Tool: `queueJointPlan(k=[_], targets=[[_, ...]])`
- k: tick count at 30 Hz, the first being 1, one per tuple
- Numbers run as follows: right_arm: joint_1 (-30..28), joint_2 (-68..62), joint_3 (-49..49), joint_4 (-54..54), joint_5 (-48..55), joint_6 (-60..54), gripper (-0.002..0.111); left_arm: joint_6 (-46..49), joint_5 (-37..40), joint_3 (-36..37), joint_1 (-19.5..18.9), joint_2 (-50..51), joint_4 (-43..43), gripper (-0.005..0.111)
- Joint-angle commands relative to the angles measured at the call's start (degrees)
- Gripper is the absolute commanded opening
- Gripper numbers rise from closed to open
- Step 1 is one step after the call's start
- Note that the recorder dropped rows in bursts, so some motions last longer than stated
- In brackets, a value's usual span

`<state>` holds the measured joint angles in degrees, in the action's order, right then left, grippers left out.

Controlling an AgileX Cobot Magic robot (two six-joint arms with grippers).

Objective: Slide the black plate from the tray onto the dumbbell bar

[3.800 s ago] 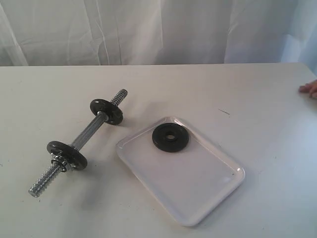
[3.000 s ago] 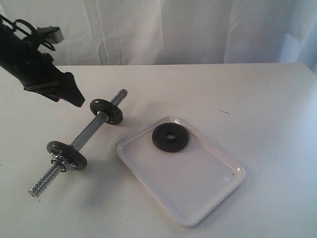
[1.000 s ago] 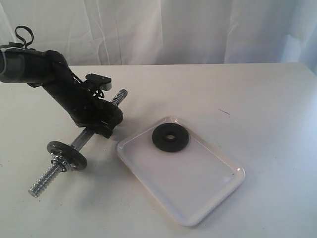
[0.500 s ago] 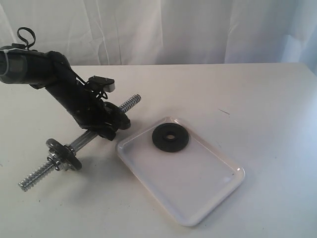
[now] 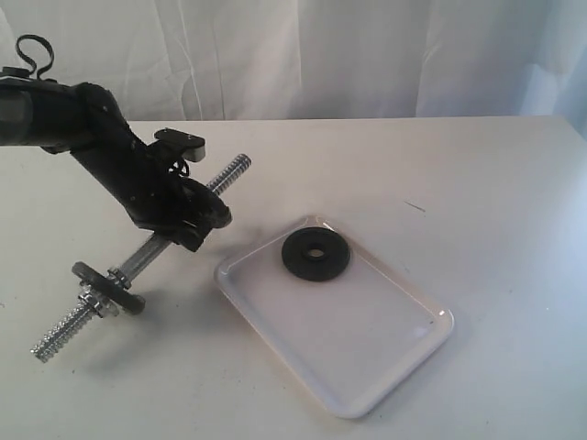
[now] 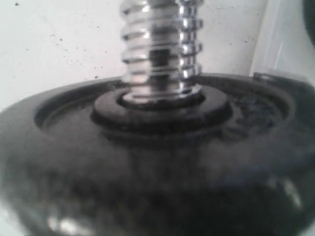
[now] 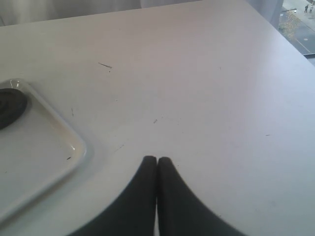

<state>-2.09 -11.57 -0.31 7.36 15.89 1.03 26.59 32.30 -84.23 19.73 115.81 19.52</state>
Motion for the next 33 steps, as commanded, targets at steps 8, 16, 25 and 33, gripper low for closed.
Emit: queueJointPlan(k=[8, 16, 25, 33], targets=[[-0.26, 0.11, 0.31, -0.14, -0.55, 0.22, 0.0, 0.36, 1.04, -1.09, -0.15, -10.59, 2.39, 0.0], [-0.26, 0.11, 0.31, -0.14, -0.55, 0.22, 0.0, 0.36, 4.71, 1.47, -0.15, -12.03, 0.95, 0.0], [-0.26, 0.11, 0.31, -0.14, -0.55, 0.22, 0.0, 0.36, -7.82, 20.73, -0.15, -22.83, 3.3, 0.0], [-0.26, 0.11, 0.31, -0.14, -0.66, 0.22, 0.0, 0.36, -12.22, 31.03, -0.15, -30.89, 3.55, 0.0]])
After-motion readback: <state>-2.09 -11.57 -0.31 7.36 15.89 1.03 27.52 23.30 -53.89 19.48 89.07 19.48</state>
